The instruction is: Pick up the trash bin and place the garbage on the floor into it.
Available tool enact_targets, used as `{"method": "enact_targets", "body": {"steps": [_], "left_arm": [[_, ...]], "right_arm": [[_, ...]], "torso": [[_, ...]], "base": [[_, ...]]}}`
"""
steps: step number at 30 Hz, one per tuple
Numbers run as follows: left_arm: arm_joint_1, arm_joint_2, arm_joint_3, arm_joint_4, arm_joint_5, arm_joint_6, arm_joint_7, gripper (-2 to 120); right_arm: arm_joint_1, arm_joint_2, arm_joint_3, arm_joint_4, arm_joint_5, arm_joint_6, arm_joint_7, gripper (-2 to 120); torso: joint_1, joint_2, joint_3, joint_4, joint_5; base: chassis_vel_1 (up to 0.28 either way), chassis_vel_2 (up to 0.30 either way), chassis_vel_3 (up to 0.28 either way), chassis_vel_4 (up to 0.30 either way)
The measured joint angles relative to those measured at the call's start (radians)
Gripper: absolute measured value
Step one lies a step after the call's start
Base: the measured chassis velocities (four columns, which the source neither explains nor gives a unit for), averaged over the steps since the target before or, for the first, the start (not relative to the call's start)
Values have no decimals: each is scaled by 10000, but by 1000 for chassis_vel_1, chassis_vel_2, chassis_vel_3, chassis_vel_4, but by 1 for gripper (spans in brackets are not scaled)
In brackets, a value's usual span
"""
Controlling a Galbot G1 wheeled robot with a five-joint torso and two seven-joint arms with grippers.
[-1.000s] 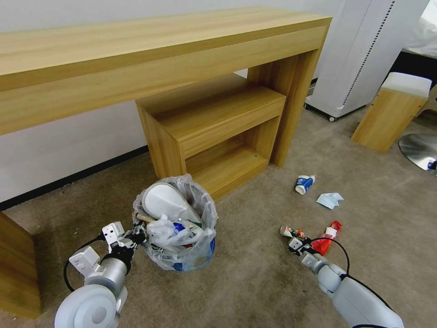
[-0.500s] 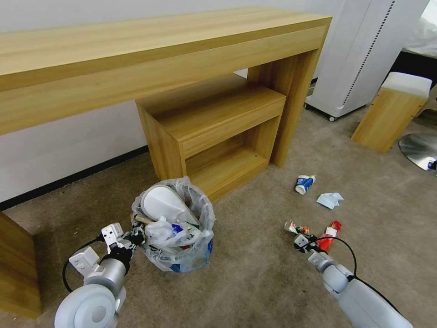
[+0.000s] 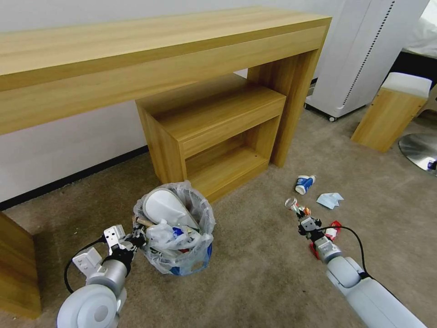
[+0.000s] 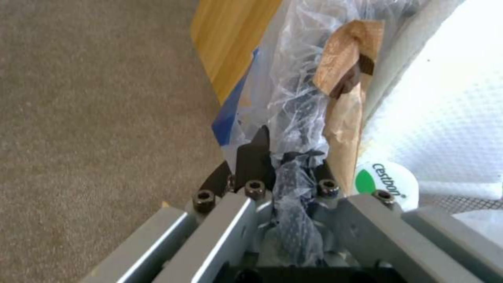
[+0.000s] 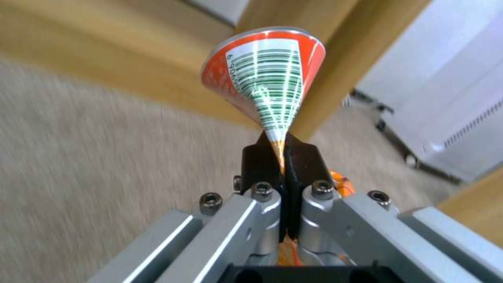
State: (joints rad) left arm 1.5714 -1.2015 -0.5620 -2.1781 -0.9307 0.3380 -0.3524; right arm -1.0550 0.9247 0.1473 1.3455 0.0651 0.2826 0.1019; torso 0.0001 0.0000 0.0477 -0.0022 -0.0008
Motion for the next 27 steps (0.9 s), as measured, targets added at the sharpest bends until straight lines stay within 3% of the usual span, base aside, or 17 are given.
{"method": "enact_targets", "body": {"steps": [17,27], "left_arm": [[173,130,496,13,363,124,1,1],[274,264,656,-70,553,146,22,1]], "right_arm": [[-435,-1641,32,4488,1853,-203,-542,0],[90,-2199,-809,5442,3279,-67,-1013,0]], "torso": [[0,0,0,0,0],[0,0,1,0,0]], "base": [[0,0,0,0],[0,0,0,0]]}}
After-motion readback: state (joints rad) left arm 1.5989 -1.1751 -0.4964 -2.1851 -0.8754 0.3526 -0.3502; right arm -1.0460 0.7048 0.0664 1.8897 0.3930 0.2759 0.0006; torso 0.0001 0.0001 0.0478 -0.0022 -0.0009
